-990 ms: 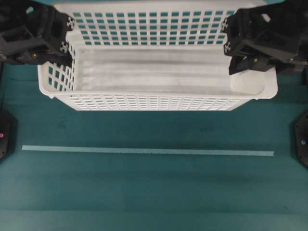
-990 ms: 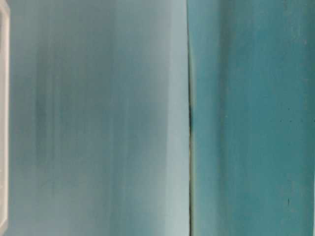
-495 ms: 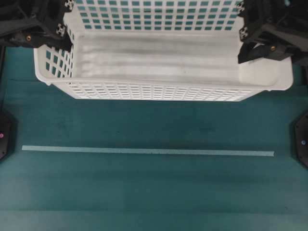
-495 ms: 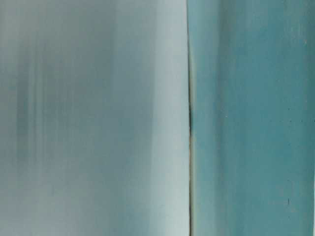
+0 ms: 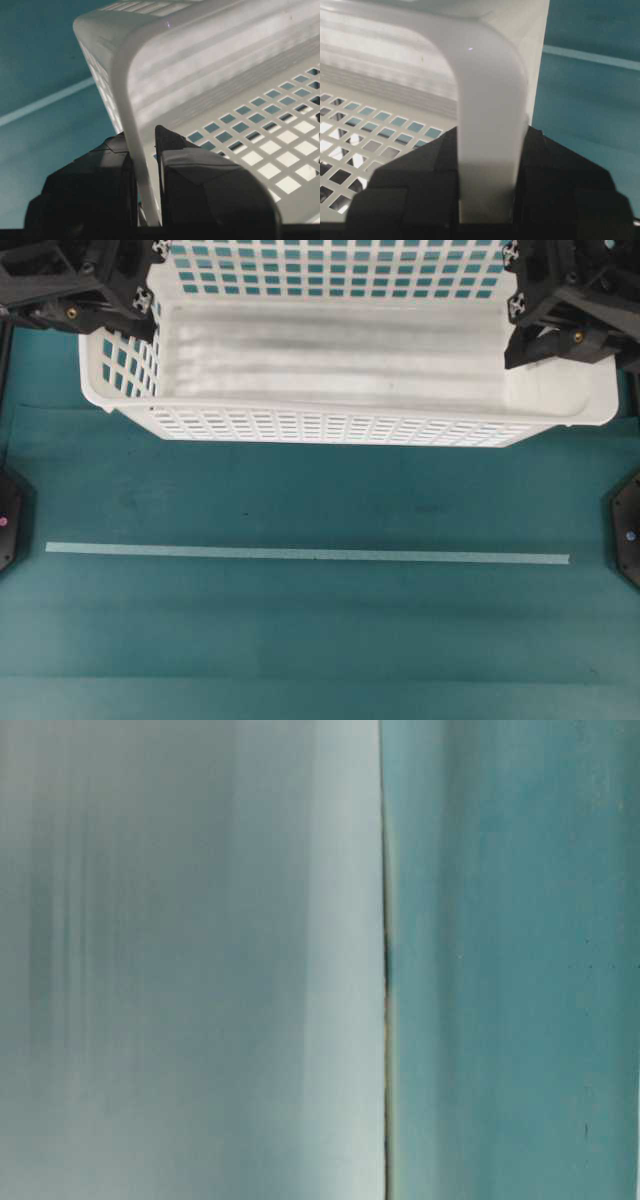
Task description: Lift the white basket with both hands.
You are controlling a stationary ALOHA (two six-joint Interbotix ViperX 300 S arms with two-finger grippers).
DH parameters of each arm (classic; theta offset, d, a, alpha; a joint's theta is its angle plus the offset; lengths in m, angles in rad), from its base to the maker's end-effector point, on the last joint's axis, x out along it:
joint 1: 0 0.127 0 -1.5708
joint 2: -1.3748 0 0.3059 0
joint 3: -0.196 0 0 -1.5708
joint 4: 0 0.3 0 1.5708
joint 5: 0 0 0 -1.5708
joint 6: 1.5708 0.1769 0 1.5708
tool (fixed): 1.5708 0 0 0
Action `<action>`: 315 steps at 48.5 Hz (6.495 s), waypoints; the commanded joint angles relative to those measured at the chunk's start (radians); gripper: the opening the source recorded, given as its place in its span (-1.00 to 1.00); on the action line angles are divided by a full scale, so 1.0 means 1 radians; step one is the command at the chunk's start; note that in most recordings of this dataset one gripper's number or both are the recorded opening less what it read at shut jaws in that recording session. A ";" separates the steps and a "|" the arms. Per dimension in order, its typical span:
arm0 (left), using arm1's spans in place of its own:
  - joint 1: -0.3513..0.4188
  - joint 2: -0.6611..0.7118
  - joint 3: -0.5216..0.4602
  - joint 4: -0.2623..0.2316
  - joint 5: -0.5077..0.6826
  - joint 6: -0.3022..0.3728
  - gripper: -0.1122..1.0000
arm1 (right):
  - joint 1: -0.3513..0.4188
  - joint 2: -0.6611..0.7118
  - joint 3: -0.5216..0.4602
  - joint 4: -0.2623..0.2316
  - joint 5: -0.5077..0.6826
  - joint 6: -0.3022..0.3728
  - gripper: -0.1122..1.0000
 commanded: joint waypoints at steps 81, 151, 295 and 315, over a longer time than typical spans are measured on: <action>-0.002 -0.100 0.681 0.002 -0.407 -0.002 -0.73 | -0.038 -0.060 0.626 0.044 -0.417 -0.132 -0.43; 0.000 -0.066 1.077 0.003 -0.799 -0.067 -0.73 | -0.018 0.115 0.916 0.060 -0.818 -0.147 -0.43; -0.025 0.025 1.187 0.003 -1.058 -0.112 0.76 | -0.008 0.192 1.042 0.107 -1.037 -0.104 0.94; -0.023 -0.118 1.216 0.003 -1.022 -0.110 0.76 | -0.054 0.049 1.051 0.091 -1.037 -0.115 0.94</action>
